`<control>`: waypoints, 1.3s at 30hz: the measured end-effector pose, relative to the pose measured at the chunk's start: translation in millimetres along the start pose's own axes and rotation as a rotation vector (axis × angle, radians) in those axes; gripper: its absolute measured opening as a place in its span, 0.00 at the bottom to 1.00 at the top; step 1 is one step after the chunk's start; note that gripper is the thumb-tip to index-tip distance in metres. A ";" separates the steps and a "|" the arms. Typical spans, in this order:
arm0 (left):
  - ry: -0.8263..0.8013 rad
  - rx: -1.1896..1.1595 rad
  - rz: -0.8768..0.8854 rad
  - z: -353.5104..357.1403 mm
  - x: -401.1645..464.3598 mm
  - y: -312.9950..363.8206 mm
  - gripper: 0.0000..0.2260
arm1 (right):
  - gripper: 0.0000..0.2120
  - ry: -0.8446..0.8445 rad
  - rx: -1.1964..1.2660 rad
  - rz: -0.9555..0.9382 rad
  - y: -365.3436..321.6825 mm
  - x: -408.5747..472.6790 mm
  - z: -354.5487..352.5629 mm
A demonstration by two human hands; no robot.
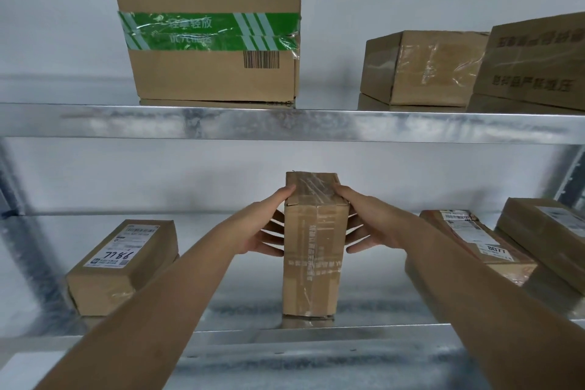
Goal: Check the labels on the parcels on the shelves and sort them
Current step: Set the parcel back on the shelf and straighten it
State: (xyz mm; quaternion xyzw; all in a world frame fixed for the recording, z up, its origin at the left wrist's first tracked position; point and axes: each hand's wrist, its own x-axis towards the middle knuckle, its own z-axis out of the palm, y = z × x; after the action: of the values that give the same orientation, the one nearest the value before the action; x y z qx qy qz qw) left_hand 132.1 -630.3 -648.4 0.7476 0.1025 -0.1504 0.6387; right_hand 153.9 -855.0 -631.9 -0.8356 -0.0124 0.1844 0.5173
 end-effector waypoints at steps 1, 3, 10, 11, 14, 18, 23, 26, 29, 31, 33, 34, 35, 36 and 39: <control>-0.012 -0.018 -0.016 -1.7 1.0 0.0 0.33 | 0.31 -0.018 0.009 0.006 -0.6 0.3 -1.5; -0.055 -0.062 -0.052 -6.8 3.9 1.2 0.34 | 0.27 -0.052 0.037 0.018 -2.5 0.3 -5.3; -0.107 -0.099 -0.099 -11.8 13.4 20.2 0.43 | 0.24 -0.074 0.090 0.028 -17.8 5.7 -6.1; -0.111 -0.074 -0.103 -9.5 14.3 23.2 0.42 | 0.25 -0.078 0.080 0.038 -19.5 6.8 -5.2; -0.119 0.001 -0.104 -3.3 14.7 28.8 0.35 | 0.29 -0.099 0.073 0.063 -22.0 10.7 -5.7; -0.130 0.025 -0.110 -3.7 13.8 30.3 0.28 | 0.32 -0.129 0.097 0.085 -20.0 13.2 -7.3; -0.141 0.026 -0.111 -6.1 17.0 30.1 0.26 | 0.28 -0.139 0.113 0.091 -21.5 14.6 -6.4; -0.144 0.032 -0.111 -6.7 19.6 30.7 0.26 | 0.27 -0.137 0.125 0.100 -21.6 15.9 -6.1; -0.141 0.035 -0.108 -6.3 21.2 31.7 0.25 | 0.25 -0.143 0.125 0.104 -22.0 17.4 -5.6; -0.138 0.044 -0.102 -6.2 21.4 32.5 0.24 | 0.24 -0.145 0.118 0.102 -22.8 17.9 -5.8; -0.136 0.050 -0.098 -6.2 21.7 33.1 0.23 | 0.23 -0.148 0.115 0.102 -23.1 18.6 -6.1; -0.137 0.053 -0.097 -6.2 22.0 33.3 0.23 | 0.23 -0.151 0.116 0.103 -23.1 18.8 -6.3; -0.138 0.056 -0.097 -6.2 22.3 33.4 0.23 | 0.22 -0.154 0.117 0.104 -23.0 19.0 -6.5; -0.137 0.056 -0.097 -6.0 22.3 33.6 0.23 | 0.22 -0.157 0.117 0.105 -23.1 19.5 -6.6; -0.140 0.054 -0.099 -5.3 21.7 33.7 0.23 | 0.21 -0.157 0.108 0.105 -22.6 20.2 -6.7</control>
State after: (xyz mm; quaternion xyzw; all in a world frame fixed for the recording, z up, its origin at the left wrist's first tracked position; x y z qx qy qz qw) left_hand 164.5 -631.5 -624.2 0.7464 0.0904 -0.2362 0.6156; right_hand 178.7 -846.0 -615.6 -0.7889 0.0009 0.2767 0.5487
